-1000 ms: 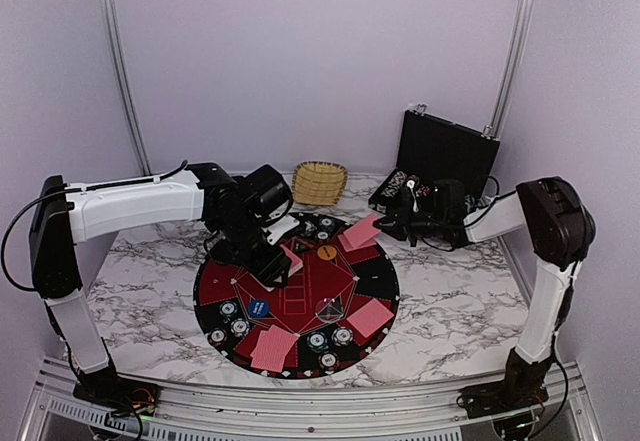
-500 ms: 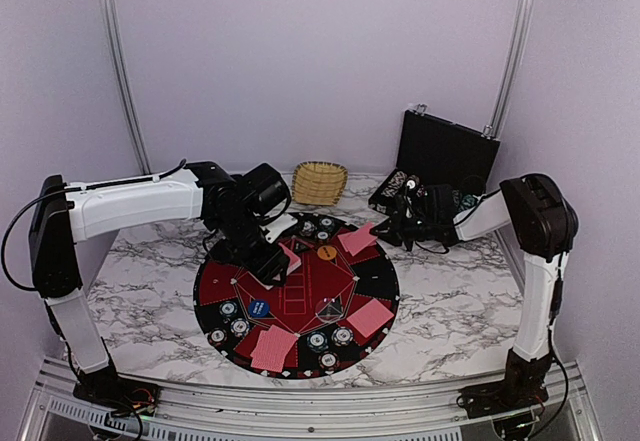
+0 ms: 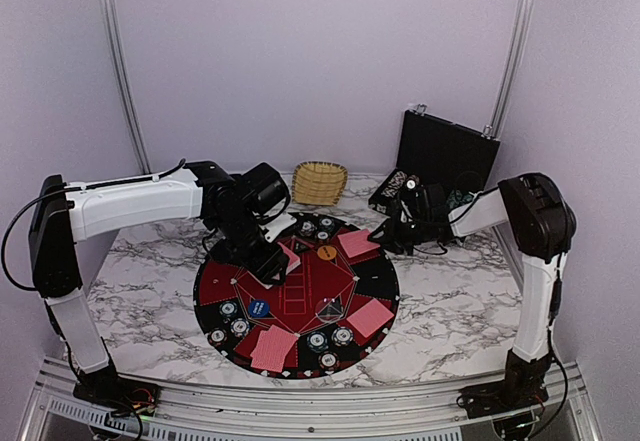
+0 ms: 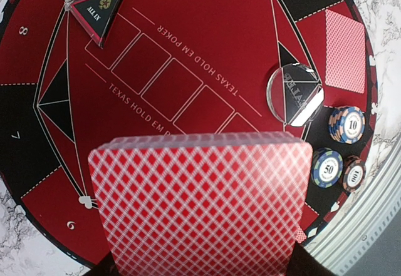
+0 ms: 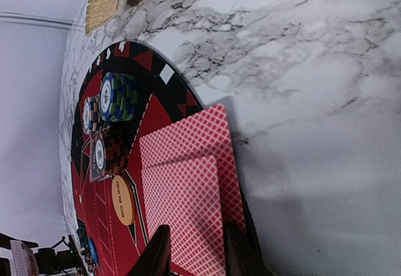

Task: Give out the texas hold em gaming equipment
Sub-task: Distribute the poker card in the big blind area.

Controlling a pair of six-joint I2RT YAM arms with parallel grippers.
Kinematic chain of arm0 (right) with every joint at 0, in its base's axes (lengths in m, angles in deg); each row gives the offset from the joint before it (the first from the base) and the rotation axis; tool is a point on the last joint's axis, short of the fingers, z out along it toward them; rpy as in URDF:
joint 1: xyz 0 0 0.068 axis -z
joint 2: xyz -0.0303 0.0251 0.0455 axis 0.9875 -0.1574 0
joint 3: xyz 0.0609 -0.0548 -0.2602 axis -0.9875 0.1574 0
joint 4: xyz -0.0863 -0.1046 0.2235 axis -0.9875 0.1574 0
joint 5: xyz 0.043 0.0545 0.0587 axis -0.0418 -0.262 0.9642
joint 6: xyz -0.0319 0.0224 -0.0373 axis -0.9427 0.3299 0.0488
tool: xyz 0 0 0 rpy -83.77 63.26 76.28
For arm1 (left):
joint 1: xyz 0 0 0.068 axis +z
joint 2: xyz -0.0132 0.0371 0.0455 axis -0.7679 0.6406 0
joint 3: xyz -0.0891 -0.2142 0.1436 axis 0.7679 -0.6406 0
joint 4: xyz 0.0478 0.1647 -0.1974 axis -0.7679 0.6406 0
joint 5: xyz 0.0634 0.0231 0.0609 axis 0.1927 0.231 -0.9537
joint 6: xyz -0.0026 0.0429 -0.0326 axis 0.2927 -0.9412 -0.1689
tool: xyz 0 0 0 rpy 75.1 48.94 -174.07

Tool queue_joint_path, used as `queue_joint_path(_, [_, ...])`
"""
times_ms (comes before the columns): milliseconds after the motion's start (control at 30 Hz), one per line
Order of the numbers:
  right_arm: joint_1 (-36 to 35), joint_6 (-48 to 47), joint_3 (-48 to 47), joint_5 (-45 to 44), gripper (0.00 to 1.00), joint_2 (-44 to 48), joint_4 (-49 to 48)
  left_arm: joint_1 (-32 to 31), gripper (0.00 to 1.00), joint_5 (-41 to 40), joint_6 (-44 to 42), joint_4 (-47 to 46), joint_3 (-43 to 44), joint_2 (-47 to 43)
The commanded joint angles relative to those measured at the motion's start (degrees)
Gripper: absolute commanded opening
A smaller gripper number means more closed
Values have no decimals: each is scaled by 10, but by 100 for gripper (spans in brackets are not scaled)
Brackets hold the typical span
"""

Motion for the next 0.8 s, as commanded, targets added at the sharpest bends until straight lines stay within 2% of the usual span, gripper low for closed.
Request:
queue_joint_path(0, [-19, -66, -33, -78, 32, 19, 80, 2, 49, 6, -6, 11, 2, -4])
queue_joint_path(233, [-34, -107, -46, -164, 48, 35, 152, 3, 49, 10, -6, 12, 4, -3])
queue_joint_path(500, [-35, -110, -20, -177, 63, 75, 158, 3, 49, 13, -5, 12, 7, -3])
queue_joint_path(633, [-36, -98, 3, -148, 71, 117, 142, 1, 49, 15, -4, 12, 7, -3])
queue_joint_path(767, [-39, -58, 39, -60, 74, 150, 84, -1, 49, 16, -3, 12, 9, -2])
